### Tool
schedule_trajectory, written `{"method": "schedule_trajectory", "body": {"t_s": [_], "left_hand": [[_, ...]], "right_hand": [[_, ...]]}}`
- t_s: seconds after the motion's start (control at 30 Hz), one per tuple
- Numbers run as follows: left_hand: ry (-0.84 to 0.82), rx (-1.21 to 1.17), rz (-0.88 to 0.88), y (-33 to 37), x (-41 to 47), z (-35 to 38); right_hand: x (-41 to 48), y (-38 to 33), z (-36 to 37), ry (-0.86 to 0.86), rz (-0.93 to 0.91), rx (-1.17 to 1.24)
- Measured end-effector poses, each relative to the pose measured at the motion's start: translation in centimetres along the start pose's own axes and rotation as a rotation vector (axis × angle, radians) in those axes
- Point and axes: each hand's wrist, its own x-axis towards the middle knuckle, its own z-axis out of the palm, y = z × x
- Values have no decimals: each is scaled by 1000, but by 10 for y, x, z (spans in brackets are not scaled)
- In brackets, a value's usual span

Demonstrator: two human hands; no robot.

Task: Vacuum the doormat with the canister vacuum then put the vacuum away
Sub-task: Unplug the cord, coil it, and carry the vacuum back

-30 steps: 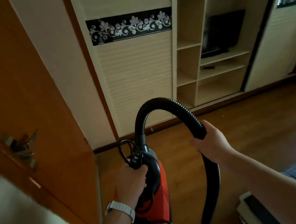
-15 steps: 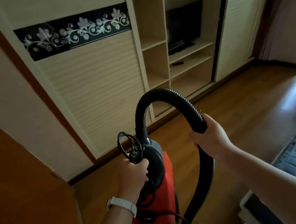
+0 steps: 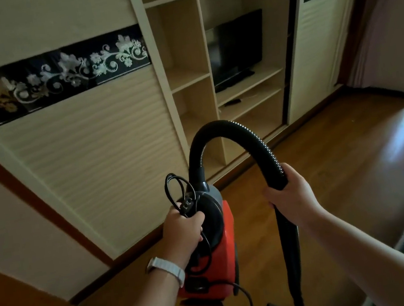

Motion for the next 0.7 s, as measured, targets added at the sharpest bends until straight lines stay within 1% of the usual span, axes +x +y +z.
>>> {"method": "schedule_trajectory", "body": {"t_s": [0.17, 0.37, 0.5, 0.63, 0.7], "left_hand": [[-49, 25, 21, 22, 57, 40], [-169, 47, 13, 38, 139, 90], [-290, 61, 57, 53, 206, 131], [-423, 86, 103, 77, 268, 170], [-479, 119, 153, 88, 297, 189]], "right_hand": [[57, 7, -17, 65, -7, -17], [127, 25, -23, 142, 57, -66], [180, 37, -27, 272, 104, -97], [232, 44, -32, 374, 191, -154], [257, 45, -37, 446, 215, -164]]}}
